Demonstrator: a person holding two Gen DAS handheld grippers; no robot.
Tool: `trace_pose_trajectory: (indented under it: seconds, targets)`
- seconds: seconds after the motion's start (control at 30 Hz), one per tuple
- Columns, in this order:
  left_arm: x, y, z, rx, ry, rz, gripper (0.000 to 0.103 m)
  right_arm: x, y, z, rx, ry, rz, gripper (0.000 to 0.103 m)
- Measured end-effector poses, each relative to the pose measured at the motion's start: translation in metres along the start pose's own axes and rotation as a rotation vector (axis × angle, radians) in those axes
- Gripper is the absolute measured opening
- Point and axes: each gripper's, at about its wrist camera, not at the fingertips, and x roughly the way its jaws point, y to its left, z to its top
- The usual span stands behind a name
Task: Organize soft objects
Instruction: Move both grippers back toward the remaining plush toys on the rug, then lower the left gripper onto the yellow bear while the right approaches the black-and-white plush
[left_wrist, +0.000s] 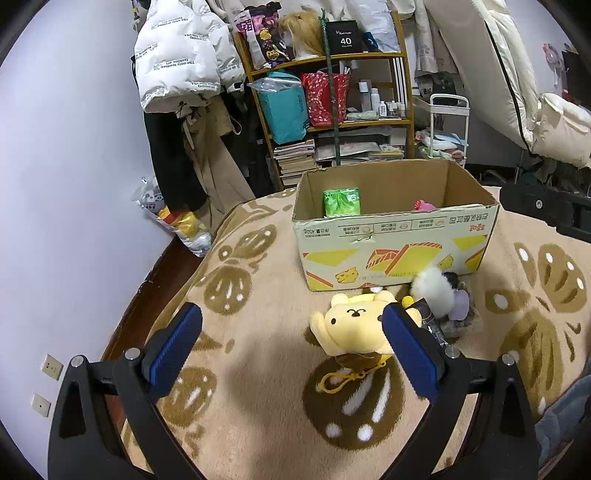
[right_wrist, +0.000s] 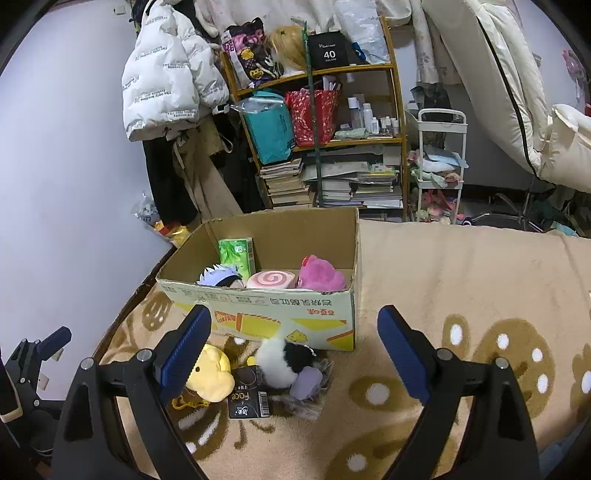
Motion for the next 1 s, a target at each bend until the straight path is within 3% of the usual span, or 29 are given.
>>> trace_pose_trajectory:
  seconds: [0.6,1.0]
  targets:
    - [0.023,-0.007,-0.003,-0.022,0.041,-0.064,0.097,0.024,0.002,-0.002,0.003,0.052,-0.002,0.096]
    - [0.056,-0.027,-0.009,0.007,0.108,-0.116,0.097,0.059,0.0,-0.007,0.022,0.139,-0.006,0.096]
